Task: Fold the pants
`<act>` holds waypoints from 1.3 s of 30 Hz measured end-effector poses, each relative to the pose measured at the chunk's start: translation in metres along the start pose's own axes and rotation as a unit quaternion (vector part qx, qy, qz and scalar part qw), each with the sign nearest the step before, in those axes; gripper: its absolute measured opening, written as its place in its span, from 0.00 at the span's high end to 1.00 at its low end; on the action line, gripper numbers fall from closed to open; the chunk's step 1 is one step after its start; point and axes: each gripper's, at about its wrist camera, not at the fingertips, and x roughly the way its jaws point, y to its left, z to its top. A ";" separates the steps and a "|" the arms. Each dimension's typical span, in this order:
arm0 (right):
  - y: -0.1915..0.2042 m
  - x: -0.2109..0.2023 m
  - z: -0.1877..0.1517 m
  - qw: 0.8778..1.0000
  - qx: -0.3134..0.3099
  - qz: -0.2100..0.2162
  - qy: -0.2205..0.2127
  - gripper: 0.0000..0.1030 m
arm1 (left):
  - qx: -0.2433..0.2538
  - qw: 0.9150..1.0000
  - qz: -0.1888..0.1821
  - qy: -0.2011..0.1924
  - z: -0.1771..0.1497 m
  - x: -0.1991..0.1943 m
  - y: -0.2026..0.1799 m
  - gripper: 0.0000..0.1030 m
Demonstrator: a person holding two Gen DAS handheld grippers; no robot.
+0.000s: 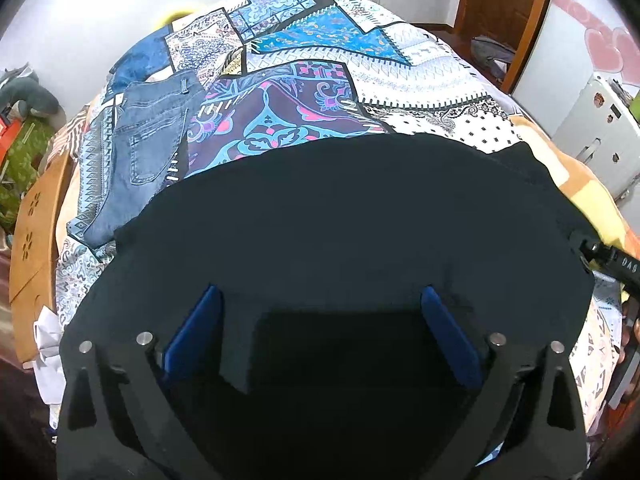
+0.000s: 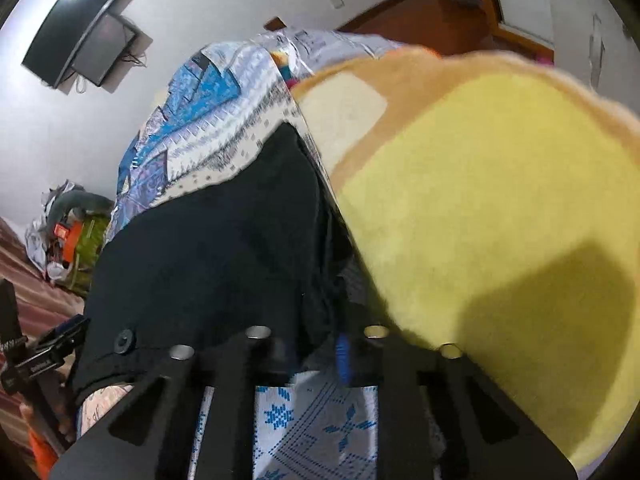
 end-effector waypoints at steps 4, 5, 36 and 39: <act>0.009 -0.026 0.014 0.998 -0.030 -0.006 -0.047 0.92 | -0.003 1.000 -0.008 0.000 -0.004 -0.007 0.001 0.02; 0.011 -0.033 0.019 0.998 -0.036 -0.005 -0.055 0.92 | -0.004 1.000 -0.008 -0.003 -0.006 -0.010 0.001 0.02; 0.310 -0.030 -0.009 0.937 -0.297 0.180 -0.035 0.92 | -0.134 0.983 0.018 -0.122 -0.111 -0.144 0.129 0.02; 0.326 0.002 -0.038 0.929 -0.321 0.182 0.016 0.92 | -0.148 0.982 0.022 -0.116 -0.125 -0.145 0.141 0.02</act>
